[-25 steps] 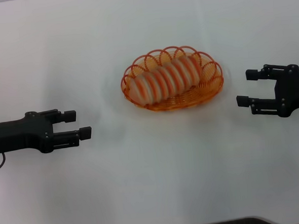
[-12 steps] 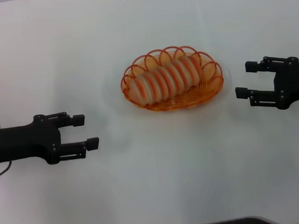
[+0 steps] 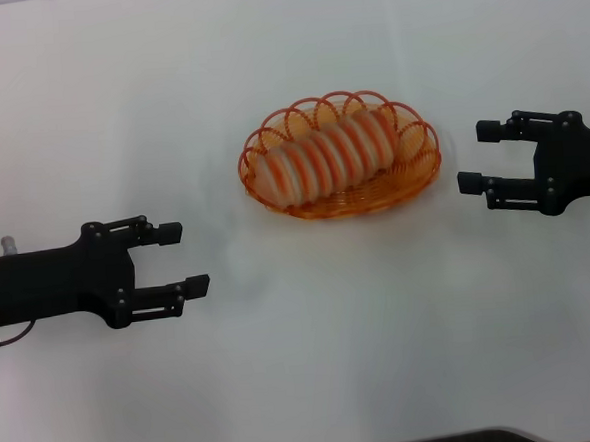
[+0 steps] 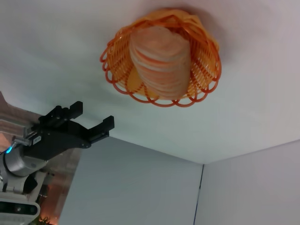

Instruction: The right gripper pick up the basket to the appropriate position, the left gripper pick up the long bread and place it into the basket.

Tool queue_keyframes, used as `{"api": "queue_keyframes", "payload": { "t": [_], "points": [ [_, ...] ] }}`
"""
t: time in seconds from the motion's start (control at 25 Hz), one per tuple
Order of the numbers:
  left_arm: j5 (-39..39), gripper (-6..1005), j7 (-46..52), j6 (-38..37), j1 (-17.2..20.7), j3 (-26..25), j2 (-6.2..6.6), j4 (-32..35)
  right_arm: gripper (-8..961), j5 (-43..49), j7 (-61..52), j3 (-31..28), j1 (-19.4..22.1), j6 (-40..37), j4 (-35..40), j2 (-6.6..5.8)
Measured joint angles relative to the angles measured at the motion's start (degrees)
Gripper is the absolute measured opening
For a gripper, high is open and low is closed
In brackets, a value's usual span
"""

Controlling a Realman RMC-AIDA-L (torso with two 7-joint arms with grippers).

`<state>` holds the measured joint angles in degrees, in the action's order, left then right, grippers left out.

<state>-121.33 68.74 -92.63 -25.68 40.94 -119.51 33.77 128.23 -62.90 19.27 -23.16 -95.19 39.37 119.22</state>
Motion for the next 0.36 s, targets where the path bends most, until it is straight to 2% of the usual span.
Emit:
{"api": "queue_keyframes", "payload": {
  "t": [0.36],
  "points": [
    [0.1,769,-0.1,-0.1,0.0,-0.1,0.23,0.2,761,0.0,-0.1,-0.1,0.1,0.3,-0.8,0.02]
  ]
}}
